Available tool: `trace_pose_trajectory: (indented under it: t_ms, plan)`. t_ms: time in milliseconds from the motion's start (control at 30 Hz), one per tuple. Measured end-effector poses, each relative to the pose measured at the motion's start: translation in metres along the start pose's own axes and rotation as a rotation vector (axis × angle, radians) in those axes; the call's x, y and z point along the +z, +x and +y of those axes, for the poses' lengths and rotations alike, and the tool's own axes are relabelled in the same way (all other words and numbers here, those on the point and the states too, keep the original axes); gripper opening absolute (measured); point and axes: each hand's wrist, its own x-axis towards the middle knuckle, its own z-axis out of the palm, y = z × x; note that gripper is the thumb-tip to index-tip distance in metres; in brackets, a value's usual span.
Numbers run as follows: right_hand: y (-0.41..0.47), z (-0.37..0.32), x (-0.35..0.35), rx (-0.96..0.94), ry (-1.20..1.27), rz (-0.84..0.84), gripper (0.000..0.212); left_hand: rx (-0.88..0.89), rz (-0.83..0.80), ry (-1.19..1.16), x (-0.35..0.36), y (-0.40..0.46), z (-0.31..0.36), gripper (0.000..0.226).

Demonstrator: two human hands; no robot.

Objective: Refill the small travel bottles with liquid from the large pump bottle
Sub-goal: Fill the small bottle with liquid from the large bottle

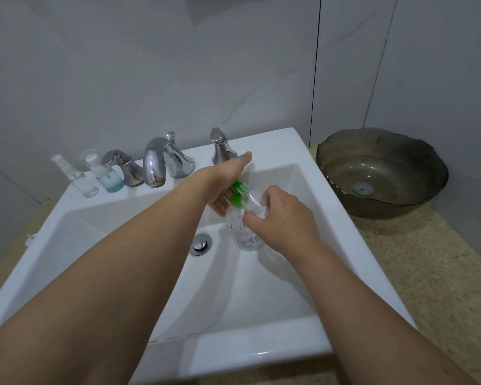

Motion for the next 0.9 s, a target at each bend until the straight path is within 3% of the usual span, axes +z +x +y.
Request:
trace_pose_trajectory:
  t_ms: [167,333,467,800,900]
  plan:
    - [0.0,0.0,0.0,0.002,-0.008,-0.014,0.036,0.019,0.073,0.025,0.007,0.005,-0.001,0.076]
    - [0.0,0.002,0.003,0.033,-0.03,-0.067,0.034,0.075,0.258,-0.021,0.021,-0.002,-0.002,0.035]
    - [0.0,0.003,0.004,0.054,-0.013,-0.078,0.033,0.122,0.304,0.076,0.024,-0.001,-0.003,0.026]
    - [0.001,0.001,0.003,0.024,-0.028,-0.052,0.034,0.101,0.202,-0.021,0.016,0.003,-0.005,0.042]
    - [0.0,0.0,0.001,0.021,-0.013,-0.025,0.035,0.013,0.102,-0.076,0.008,-0.002,-0.002,0.06]
